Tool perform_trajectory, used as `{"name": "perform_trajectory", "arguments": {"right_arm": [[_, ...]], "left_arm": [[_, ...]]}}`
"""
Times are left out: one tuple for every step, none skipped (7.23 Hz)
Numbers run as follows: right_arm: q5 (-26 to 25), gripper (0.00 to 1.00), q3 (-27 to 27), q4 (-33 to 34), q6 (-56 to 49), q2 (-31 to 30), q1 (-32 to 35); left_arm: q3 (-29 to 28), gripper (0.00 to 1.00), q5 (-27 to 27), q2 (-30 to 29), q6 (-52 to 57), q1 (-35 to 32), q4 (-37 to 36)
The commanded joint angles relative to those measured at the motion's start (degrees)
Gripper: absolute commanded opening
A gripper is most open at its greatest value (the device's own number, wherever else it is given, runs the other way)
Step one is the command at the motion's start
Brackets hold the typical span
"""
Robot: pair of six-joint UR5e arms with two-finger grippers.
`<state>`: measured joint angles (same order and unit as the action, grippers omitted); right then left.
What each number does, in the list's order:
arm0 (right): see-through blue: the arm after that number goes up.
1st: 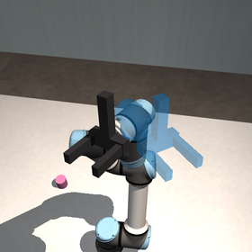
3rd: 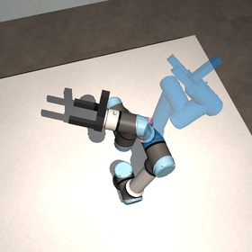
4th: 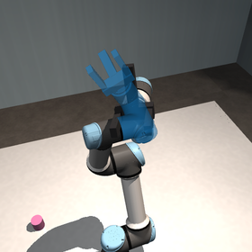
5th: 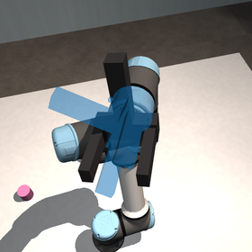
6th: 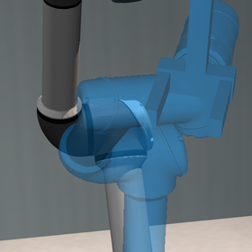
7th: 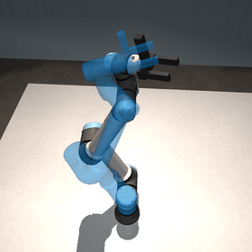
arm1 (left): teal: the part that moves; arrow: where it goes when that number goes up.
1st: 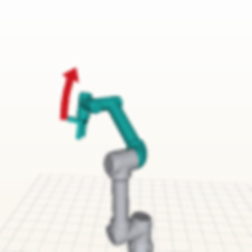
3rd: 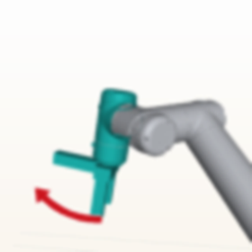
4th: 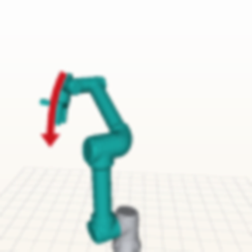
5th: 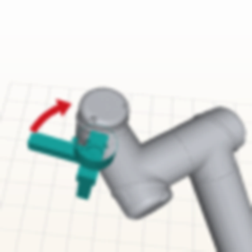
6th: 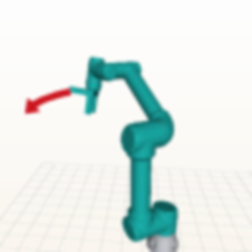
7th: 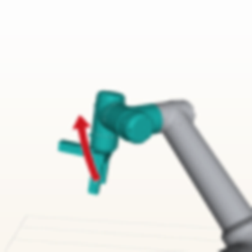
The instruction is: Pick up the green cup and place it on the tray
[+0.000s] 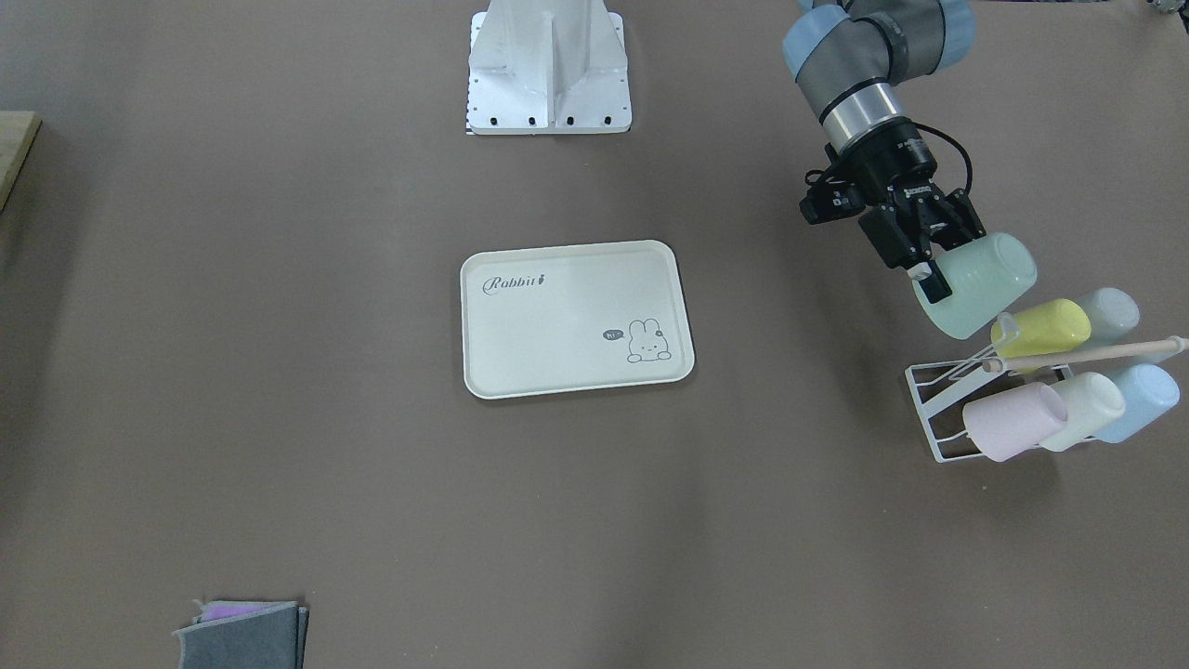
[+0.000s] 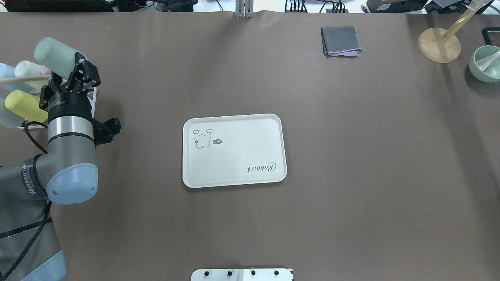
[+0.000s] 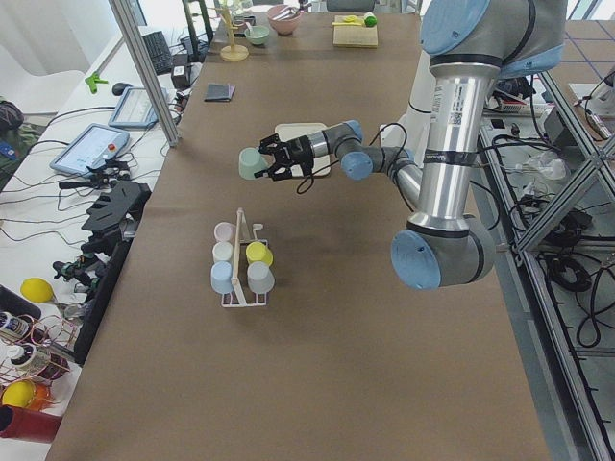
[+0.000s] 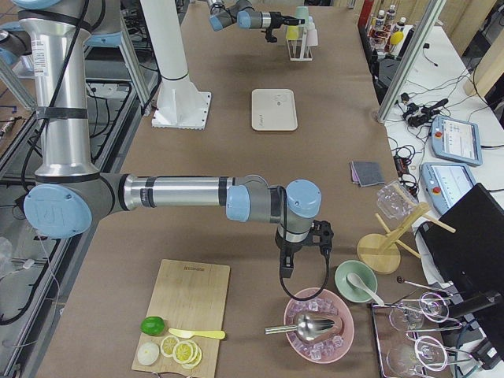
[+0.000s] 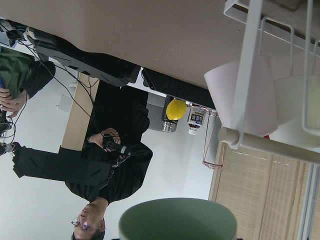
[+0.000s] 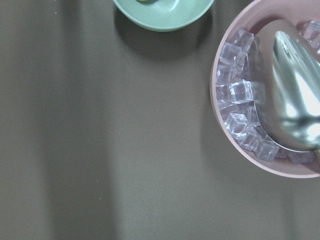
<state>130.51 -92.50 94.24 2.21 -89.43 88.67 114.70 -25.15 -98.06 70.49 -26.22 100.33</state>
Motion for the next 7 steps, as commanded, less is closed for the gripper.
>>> {"name": "perform_trajectory", "arguments": {"right_arm": [[-1.5, 1.0, 0.0, 0.0, 0.0, 0.0, 0.0], [-1.9, 1.0, 0.0, 0.1, -0.1, -0.4, -0.6], [-1.8, 1.0, 0.6, -0.1, -0.1, -1.1, -0.6], [-1.6, 1.0, 0.7, 0.0, 0.2, -0.8, -0.7], [-1.3, 1.0, 0.6, 0.0, 0.3, -0.4, -0.7], [-1.7, 1.0, 0.8, 0.2, 0.6, -0.5, -0.7], [-1.6, 1.0, 0.8, -0.2, 0.9, -0.5, -0.7]], "left_arm": [[-2.4, 0.51, -0.2, -0.8, -0.1, 0.3, 16.3], [-5.2, 0.41, -3.6, -0.6, 0.4, 0.6, 26.0], [-5.0, 0.36, -5.3, -0.7, 0.9, 0.6, 27.9], [-4.1, 0.38, -5.4, -1.1, 0.8, 0.6, 28.4], [-5.3, 0.39, -8.9, -3.7, 0.4, 0.7, 33.7], [-5.5, 0.39, -15.0, -3.8, -1.7, 0.6, 39.4], [-5.6, 0.38, -16.0, -4.0, -6.5, 0.7, 41.2]]}}
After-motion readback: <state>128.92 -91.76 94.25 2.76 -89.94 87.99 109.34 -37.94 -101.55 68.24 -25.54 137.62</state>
